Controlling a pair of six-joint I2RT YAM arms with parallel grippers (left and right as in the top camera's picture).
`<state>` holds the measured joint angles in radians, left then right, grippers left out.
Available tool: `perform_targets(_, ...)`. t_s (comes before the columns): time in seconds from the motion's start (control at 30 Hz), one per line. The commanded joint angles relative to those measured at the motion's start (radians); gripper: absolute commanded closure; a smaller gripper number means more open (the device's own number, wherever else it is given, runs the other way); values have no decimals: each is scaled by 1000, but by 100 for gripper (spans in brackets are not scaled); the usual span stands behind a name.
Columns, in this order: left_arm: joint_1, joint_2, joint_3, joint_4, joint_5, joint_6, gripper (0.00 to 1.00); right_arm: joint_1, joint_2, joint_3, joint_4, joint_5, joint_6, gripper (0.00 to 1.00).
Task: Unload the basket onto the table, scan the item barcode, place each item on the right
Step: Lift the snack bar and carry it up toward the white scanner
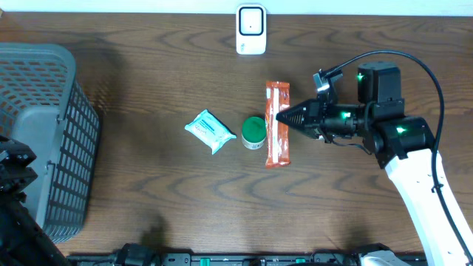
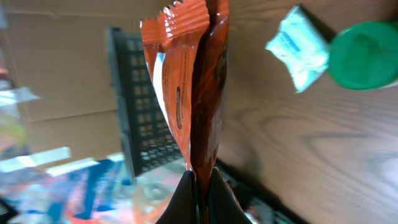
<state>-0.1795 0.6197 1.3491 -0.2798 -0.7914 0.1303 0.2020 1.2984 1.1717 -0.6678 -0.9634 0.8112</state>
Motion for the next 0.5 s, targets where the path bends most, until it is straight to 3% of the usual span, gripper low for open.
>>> perform_targets(0.0, 5, -3, -4, 8, -2, -9, 17, -6, -18, 11, 16, -97, 155, 98)
perform_targets(0.27, 5, -3, -4, 8, -2, -9, 17, -6, -17, 11, 31, -91, 148, 98)
perform_targets(0.33, 5, -3, -4, 8, -2, -10, 17, -1, -17, 11, 143, -19, -34, 99)
perform_targets(0.47, 5, -3, -4, 8, -2, -10, 17, 3, -10, 11, 238, 214, -134, 98)
